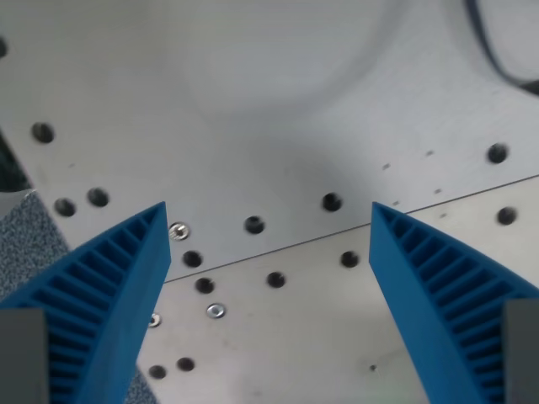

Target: Move in base positive y

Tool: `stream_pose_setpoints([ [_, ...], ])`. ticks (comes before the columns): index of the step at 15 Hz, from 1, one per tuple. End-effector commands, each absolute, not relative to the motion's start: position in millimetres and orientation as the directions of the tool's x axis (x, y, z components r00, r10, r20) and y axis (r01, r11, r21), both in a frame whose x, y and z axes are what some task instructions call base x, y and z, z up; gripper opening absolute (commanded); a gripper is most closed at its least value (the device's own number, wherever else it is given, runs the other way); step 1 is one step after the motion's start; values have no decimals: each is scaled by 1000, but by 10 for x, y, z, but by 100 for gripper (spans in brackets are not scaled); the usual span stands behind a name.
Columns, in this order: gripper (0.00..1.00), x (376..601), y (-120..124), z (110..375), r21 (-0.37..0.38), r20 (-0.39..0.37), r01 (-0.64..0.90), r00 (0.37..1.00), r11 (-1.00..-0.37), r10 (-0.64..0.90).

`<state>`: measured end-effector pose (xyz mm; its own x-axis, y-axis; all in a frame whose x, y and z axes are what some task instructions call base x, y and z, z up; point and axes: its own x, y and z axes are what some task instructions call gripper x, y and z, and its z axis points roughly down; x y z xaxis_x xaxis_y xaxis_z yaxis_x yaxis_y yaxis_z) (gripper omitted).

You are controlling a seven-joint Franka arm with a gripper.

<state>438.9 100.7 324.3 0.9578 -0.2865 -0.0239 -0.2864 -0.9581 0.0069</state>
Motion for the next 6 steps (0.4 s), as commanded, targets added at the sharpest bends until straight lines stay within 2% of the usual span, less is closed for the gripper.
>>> stream_pose_setpoints([
  [1,100,4286,1139,3287,4,-3,-305,952,-952,-305],
  [6,100,4227,1420,3287,4,-3,-305,952,-952,-305],
])
